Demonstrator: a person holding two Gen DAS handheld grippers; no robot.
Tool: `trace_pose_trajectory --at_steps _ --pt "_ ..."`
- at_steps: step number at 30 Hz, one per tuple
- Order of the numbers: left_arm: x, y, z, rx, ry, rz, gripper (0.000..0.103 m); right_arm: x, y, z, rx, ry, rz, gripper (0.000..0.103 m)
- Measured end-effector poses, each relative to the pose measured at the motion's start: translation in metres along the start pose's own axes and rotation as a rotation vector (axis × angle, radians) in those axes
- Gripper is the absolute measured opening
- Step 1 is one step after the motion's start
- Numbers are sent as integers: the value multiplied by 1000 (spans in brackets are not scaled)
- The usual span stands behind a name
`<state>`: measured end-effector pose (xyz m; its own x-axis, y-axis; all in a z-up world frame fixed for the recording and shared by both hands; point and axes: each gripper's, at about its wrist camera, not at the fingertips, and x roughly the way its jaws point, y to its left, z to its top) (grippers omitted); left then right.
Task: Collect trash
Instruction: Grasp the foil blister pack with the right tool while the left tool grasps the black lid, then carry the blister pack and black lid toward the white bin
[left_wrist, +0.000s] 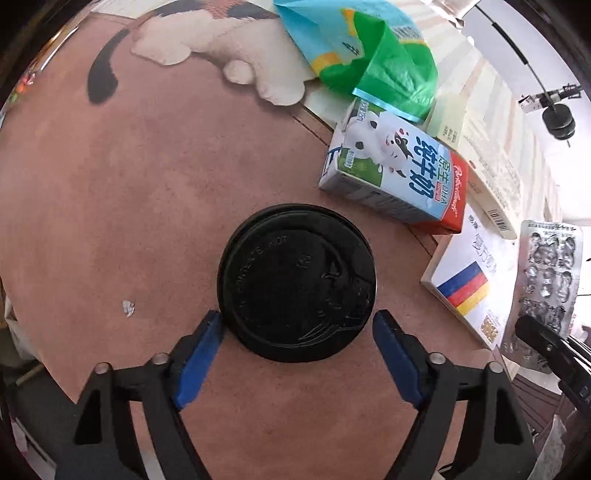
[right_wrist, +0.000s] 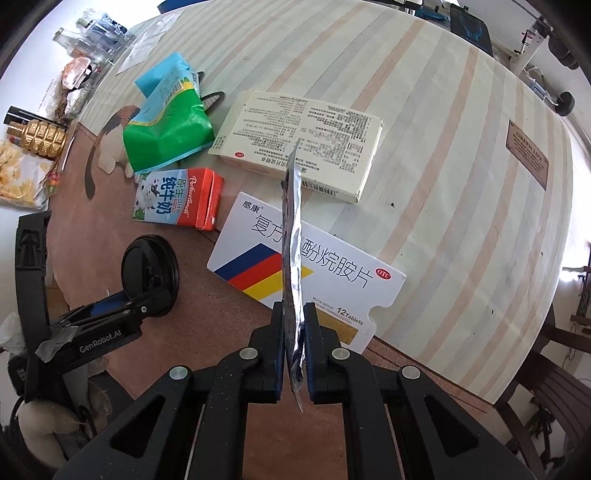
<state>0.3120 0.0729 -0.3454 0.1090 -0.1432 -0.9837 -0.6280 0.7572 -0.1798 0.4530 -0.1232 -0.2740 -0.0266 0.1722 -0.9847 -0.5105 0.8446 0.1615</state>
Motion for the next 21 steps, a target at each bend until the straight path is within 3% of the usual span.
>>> trace_pose_trajectory --at_steps 6,8,14,21 --pt "14 -17 9 -19 -1 101 88 0 -4 5 18 -19 1 9" --pt "14 -24 8 -2 -37 123 83 0 -6 6 27 -24 0 9" --pt "4 -47 -7 46 -71 113 83 -1 -10 4 35 -35 5 9" --pt "-37 -52 -20 48 -158 70 83 -13 -11 -8 28 -48 31 9"
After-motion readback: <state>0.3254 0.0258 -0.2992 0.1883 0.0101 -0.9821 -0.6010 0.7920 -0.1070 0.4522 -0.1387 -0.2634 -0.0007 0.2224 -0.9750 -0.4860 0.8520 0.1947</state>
